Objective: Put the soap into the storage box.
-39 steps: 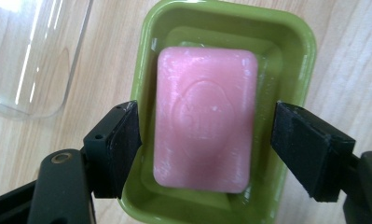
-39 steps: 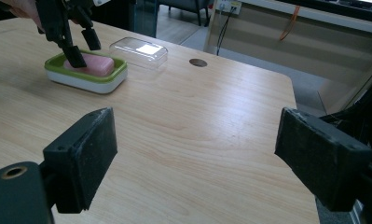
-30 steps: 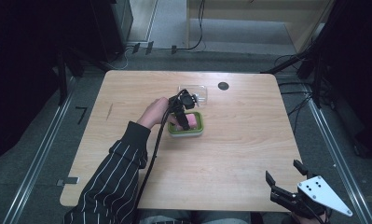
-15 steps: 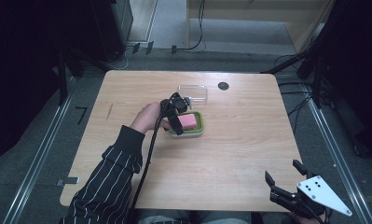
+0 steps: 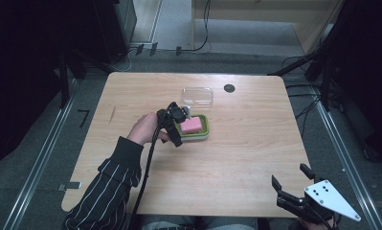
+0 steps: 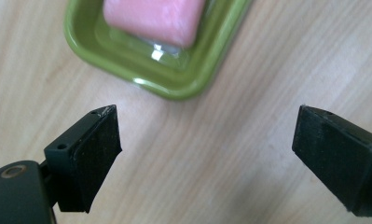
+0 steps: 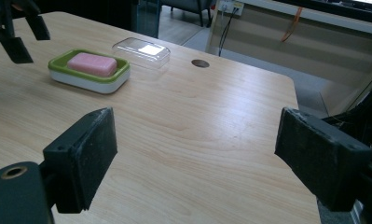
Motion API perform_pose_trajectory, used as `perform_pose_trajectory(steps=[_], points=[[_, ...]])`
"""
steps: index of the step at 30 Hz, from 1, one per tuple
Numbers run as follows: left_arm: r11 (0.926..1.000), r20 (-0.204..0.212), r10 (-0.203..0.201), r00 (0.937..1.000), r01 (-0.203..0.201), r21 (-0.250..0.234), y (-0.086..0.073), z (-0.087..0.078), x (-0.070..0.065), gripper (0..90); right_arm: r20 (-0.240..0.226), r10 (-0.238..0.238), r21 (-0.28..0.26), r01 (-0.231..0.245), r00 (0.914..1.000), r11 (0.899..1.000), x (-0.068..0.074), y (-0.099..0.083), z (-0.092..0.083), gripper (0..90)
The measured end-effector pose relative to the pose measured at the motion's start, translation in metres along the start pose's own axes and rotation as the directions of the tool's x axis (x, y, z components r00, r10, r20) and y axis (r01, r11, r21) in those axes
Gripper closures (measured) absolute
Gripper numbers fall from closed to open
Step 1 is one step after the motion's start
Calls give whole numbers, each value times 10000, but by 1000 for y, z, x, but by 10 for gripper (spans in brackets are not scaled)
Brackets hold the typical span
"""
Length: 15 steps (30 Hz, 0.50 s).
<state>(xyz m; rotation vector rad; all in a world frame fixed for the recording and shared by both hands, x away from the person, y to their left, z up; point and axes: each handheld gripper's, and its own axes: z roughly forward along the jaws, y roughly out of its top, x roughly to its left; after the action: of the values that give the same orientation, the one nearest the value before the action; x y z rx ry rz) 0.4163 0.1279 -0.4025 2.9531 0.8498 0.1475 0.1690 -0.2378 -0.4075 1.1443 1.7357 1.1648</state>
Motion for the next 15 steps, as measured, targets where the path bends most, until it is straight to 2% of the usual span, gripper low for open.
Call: perform_pose_trajectory(steps=[8,15], points=[[9991,-15,-400,9992,400,115,-24,2,-9,76,-6,-1,0,1,10000,10000,0,0,0,129],[9982,-26,-514,9987,515,319,-40,5,-18,73,-15,13,-3,-13,10000,10000,0,0,0,129]])
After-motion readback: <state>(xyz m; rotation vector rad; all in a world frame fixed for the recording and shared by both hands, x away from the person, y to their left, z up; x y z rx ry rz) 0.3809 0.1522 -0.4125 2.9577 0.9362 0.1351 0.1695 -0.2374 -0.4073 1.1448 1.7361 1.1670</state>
